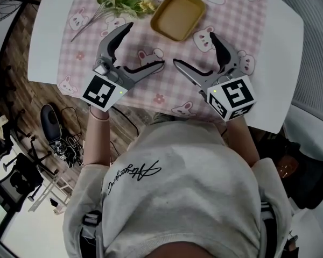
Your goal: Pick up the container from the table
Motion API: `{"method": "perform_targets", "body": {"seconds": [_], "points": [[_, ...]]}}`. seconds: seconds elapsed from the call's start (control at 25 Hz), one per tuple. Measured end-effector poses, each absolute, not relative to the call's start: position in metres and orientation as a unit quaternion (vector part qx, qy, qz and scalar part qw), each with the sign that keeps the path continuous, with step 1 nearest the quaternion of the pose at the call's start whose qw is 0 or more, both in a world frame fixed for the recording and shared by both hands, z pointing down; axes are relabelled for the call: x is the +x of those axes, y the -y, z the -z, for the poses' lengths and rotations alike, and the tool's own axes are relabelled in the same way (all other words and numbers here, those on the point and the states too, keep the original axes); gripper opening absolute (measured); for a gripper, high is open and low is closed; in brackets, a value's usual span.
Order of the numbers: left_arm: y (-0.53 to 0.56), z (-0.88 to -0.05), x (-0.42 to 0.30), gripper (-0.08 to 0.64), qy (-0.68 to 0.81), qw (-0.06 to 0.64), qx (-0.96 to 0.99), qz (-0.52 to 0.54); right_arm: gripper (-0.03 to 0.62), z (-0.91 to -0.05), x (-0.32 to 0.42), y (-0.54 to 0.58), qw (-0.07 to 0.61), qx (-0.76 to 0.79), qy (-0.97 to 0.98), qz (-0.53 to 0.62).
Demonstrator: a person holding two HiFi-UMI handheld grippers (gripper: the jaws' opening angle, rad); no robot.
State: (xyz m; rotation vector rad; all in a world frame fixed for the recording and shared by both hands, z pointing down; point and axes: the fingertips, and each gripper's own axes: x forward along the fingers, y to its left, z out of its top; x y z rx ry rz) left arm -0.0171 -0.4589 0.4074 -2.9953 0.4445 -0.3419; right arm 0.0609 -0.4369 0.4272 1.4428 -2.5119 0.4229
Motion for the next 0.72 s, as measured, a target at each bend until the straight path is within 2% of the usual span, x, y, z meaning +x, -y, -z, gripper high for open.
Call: {"method": "perform_targets", "body": {"seconds": [0.72], "points": [[0.493, -0.464, -0.005, 0.477, -0.11, 0.044, -0.973, 0.197, 0.495, -0.484, 0.063, 0.469, 0.175, 0.5, 0.83, -0.174]]}}
